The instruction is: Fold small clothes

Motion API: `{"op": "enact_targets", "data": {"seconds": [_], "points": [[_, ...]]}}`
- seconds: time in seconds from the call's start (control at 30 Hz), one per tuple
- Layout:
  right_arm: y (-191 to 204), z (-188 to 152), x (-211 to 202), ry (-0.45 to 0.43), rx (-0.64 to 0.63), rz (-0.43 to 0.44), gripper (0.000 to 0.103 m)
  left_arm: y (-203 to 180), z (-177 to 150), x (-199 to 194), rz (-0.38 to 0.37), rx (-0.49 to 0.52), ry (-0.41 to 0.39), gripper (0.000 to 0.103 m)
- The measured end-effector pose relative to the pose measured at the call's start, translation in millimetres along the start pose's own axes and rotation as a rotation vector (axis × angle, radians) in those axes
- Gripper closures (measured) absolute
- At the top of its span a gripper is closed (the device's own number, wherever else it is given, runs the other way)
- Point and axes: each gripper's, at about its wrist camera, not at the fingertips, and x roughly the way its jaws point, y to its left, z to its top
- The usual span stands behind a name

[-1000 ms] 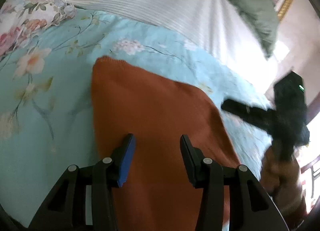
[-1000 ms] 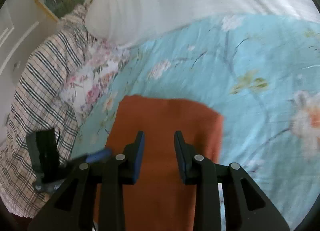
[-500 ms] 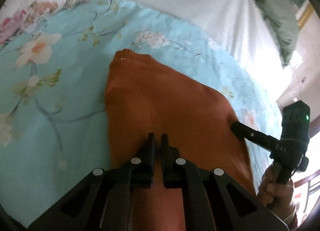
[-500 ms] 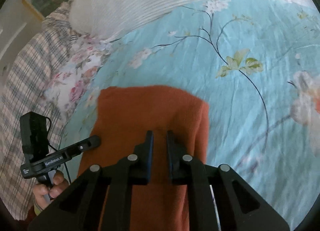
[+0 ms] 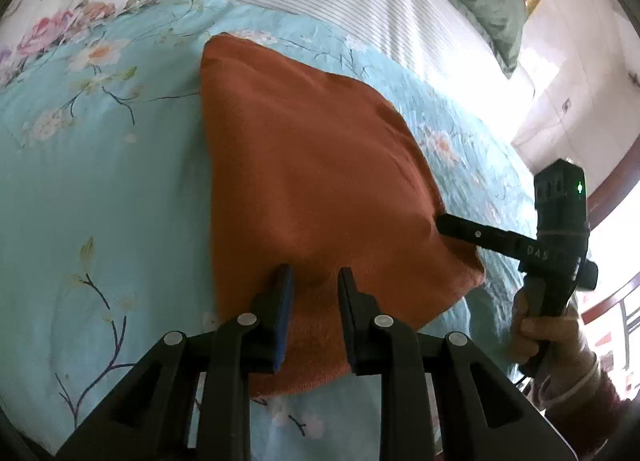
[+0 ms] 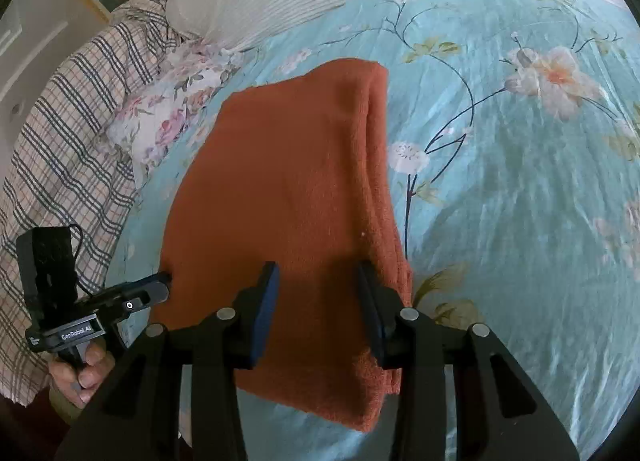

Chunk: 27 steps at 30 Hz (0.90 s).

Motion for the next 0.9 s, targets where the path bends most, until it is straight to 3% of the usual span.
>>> {"op": "enact_targets", "data": {"seconds": [0.13,0.23,0.37,0.6,0.67,0.73,0.83,0.9], "points": [[13,-4,-18,-0.021,-0.029,-0.014,0.061,-7,2,-6,0.036,0.003,-0.003,0.079],[15,-14,-22,-0.008,-0.06,-0.046,0.061,-13,-3,-12,0.071,0.041,-0.026,0.064],[1,-25,-8,0.011,-0.023,-0.049,0.061,-6,-13,2,0.078,0.026,-0.003,0.065],[11,-27,-27,-0.01,-0.036,-0.065,0.06,-9,-18,-10,0.107,0.011,-0.007,0.063],[15,-30,-36,-0.022,-0.044,-0.071,0.055,-9,-22,-20,0.124,-0.014,-0.009,0.05],[20,-35,-45,-0.034,-0.059,-0.089,0.038,-8,-27,-30,0.148,-0.026,-0.022,0.042],[26,-45,-57,-0.043,-0.075,-0.122,0.024,-10,-36,-42,0.233,-0.037,-0.024,0.023],[28,-55,-64,-0.04,-0.083,-0.14,0.022,-10,-43,-48,0.287,-0.048,-0.025,0.02]]}}
